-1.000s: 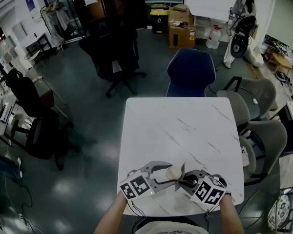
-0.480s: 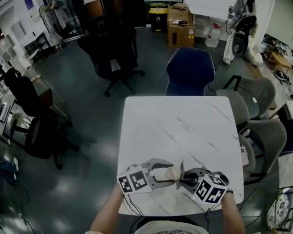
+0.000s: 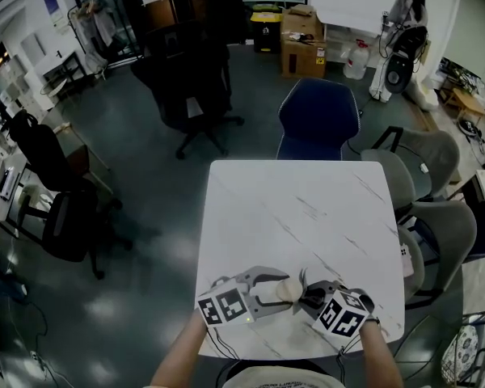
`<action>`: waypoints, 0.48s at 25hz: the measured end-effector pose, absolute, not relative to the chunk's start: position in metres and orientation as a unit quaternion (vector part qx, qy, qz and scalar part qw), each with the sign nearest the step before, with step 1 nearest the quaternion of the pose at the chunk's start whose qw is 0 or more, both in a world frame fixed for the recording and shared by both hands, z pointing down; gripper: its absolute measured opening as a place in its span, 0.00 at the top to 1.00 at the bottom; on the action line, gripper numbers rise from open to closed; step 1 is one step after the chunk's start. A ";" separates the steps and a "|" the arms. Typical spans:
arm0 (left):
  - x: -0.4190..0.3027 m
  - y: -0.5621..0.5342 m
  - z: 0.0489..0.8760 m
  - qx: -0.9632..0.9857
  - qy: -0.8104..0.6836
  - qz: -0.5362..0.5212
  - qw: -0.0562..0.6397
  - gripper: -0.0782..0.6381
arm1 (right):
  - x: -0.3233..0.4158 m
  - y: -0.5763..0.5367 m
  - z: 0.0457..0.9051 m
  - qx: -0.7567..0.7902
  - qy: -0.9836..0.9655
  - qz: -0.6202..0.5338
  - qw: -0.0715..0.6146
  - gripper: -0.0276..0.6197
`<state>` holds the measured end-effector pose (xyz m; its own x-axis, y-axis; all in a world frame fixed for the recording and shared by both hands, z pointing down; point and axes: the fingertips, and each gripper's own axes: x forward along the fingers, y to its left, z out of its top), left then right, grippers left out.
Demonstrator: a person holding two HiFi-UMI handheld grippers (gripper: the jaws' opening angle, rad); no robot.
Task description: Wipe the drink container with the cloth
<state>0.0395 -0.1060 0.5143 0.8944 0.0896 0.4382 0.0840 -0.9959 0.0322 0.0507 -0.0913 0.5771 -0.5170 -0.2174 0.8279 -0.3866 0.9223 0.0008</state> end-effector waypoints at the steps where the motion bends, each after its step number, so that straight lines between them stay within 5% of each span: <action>1: 0.040 -0.106 0.515 0.973 0.043 0.225 0.007 0.54 | 0.051 -0.091 0.581 0.176 -0.865 0.094 0.461 0.89; 12: 0.041 -0.108 0.516 0.975 0.026 0.221 0.017 0.54 | 0.048 -0.088 0.622 0.181 -0.857 0.145 0.460 0.89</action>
